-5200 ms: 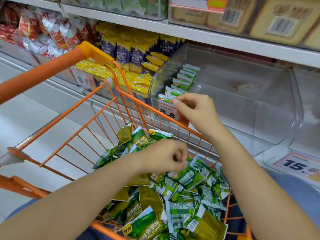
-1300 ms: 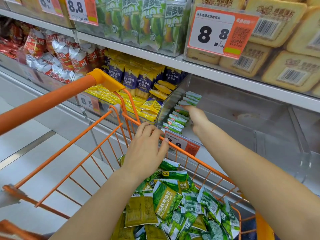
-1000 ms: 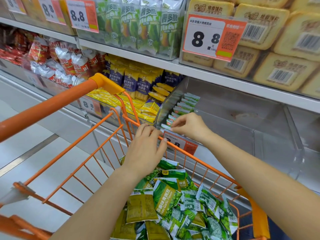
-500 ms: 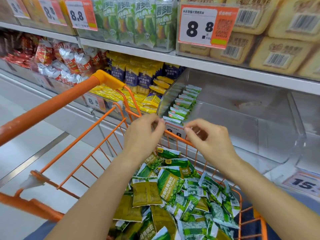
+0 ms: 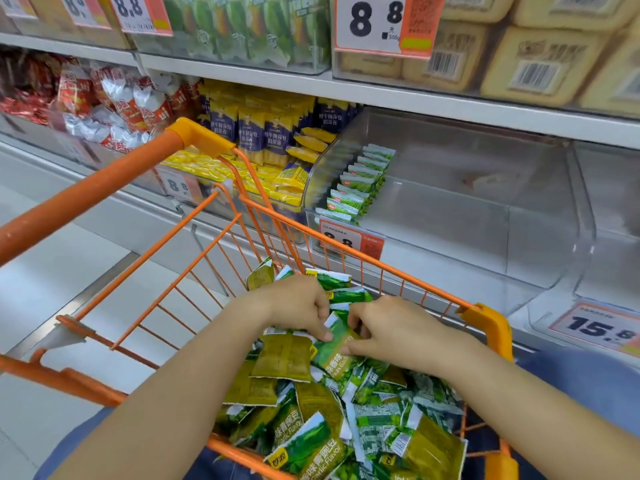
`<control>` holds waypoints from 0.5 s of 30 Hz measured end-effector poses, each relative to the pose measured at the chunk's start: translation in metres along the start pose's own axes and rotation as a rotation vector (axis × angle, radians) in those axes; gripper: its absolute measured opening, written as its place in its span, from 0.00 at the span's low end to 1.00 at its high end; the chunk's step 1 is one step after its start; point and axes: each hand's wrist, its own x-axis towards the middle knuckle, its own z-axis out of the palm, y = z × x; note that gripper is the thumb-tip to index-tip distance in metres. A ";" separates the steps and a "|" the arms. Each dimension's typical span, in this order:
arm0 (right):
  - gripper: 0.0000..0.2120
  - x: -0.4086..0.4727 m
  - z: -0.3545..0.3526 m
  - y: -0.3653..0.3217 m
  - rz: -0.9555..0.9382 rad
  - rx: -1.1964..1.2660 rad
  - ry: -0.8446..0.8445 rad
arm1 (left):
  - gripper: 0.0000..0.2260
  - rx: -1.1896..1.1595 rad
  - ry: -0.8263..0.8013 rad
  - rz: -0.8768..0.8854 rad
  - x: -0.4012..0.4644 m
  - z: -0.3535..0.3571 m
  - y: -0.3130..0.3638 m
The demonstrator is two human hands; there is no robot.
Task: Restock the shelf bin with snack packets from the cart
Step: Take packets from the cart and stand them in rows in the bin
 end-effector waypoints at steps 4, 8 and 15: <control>0.16 -0.015 -0.013 0.000 -0.014 0.016 0.124 | 0.06 -0.268 0.046 0.184 -0.019 -0.019 0.012; 0.09 -0.051 -0.023 0.009 0.001 0.425 0.353 | 0.05 -0.547 0.141 0.297 -0.030 -0.024 0.044; 0.08 -0.134 -0.021 0.077 0.175 0.920 0.840 | 0.13 -0.567 0.191 0.493 0.003 -0.007 0.160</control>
